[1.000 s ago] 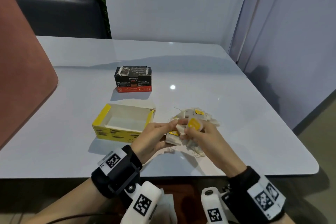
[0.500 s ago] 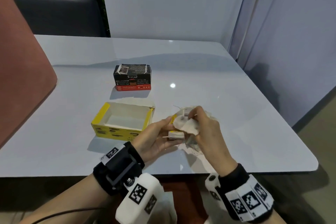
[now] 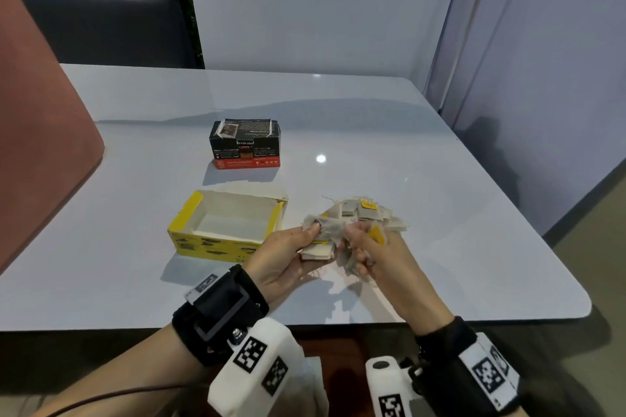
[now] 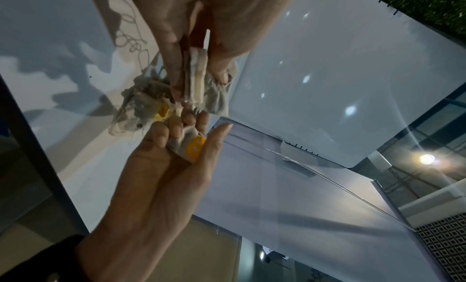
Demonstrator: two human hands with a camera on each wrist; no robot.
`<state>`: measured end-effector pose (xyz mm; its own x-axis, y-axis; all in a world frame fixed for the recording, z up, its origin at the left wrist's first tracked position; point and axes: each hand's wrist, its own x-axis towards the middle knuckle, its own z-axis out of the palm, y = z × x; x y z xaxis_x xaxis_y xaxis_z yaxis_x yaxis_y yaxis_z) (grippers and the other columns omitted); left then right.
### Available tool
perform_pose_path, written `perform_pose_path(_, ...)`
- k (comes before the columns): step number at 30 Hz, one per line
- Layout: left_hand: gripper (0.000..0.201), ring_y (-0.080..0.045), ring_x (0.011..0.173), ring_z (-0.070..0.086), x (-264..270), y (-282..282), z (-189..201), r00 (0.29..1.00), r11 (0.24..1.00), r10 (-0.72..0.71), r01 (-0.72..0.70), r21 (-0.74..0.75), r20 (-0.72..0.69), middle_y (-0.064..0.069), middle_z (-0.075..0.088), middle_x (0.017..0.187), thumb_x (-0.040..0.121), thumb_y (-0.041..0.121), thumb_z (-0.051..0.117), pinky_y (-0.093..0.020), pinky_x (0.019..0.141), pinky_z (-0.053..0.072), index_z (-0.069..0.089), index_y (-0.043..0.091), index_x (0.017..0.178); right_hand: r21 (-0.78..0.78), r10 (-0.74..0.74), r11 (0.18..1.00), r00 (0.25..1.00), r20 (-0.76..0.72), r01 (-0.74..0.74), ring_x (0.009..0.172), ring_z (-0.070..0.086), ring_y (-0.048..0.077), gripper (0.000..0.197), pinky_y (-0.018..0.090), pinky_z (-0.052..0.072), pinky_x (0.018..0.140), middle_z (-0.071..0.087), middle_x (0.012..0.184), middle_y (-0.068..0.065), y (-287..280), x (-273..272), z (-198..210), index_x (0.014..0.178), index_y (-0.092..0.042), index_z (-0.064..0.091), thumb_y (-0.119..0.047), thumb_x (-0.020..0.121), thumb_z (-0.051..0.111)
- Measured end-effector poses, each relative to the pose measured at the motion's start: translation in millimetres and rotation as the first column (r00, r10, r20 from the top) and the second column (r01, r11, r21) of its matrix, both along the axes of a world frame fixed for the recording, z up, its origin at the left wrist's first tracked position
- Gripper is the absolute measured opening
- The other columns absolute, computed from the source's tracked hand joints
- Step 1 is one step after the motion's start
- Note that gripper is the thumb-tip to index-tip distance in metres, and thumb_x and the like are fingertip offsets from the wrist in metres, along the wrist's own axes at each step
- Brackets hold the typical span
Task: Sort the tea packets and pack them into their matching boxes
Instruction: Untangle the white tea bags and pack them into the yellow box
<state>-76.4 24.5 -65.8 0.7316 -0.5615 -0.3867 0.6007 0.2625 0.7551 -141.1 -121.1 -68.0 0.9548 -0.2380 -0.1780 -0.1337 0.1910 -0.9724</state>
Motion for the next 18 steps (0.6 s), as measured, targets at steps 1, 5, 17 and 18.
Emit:
perform_pose_path(1, 0.039, -0.028, 0.095, 0.059, -0.7, -1.3, 0.1, 1.0, 1.0, -0.01, 0.01, 0.009, 0.006, -0.028, 0.057, 0.118, 0.093, 0.016, 0.046, -0.03, 0.082, 0.054, 0.053, -0.011, 0.12, -0.107, -0.003, 0.994, 1.0, 0.015, 0.004, 0.049, 0.047, 0.013, 0.02, 0.02, 0.039, 0.045, 0.058, 0.069, 0.014, 3.6, 1.0, -0.8, 0.089, -0.004, 0.058, -0.022, 0.085, 0.066)
perform_pose_path(5, 0.034, -0.031, 0.109, 0.061, -3.9, -1.1, -0.2, 0.996, 0.996, -0.087, 0.087, 0.032, 0.003, -0.02, 0.06, 0.123, 0.094, 0.018, 0.049, -0.035, 0.094, 0.051, 0.06, -0.002, 0.119, -0.292, -0.102, 0.948, 0.989, 0.11, 0.13, 0.053, 0.059, 0.008, 0.014, 0.022, 0.048, 0.052, 0.061, 0.067, 0.003, 8.3, 5.2, 8.2, 0.085, -0.008, 0.059, -0.012, 0.08, 0.071)
perform_pose_path(17, 0.028, -0.02, 0.075, 0.068, -10.6, -1.5, -6.5, 0.999, 0.999, -0.035, 0.035, 0.007, 0.003, -0.024, 0.063, 0.094, 0.089, -0.013, 0.045, -0.022, 0.062, 0.057, 0.052, -0.014, 0.116, -0.956, 0.368, 0.088, 0.883, 0.293, 0.281, 0.083, 0.042, 0.01, 0.021, 0.017, 0.032, 0.038, 0.057, 0.081, -0.003, 15.9, 1.3, -1.7, 0.084, -0.016, 0.057, -0.021, 0.074, 0.039)
perform_pose_path(18, 0.026, -0.02, 0.075, 0.068, -10.9, -1.7, -8.4, 1.0, 0.999, -0.031, 0.031, 0.01, -0.005, -0.024, 0.063, 0.093, 0.089, -0.012, 0.045, -0.021, 0.062, 0.057, 0.054, -0.015, 0.113, -0.951, 0.372, 0.098, 0.876, 0.307, 0.292, 0.083, 0.042, 0.009, 0.024, 0.02, 0.039, 0.039, 0.058, 0.081, -0.003, 16.2, 1.9, -4.4, 0.082, -0.015, 0.06, -0.021, 0.074, 0.039)
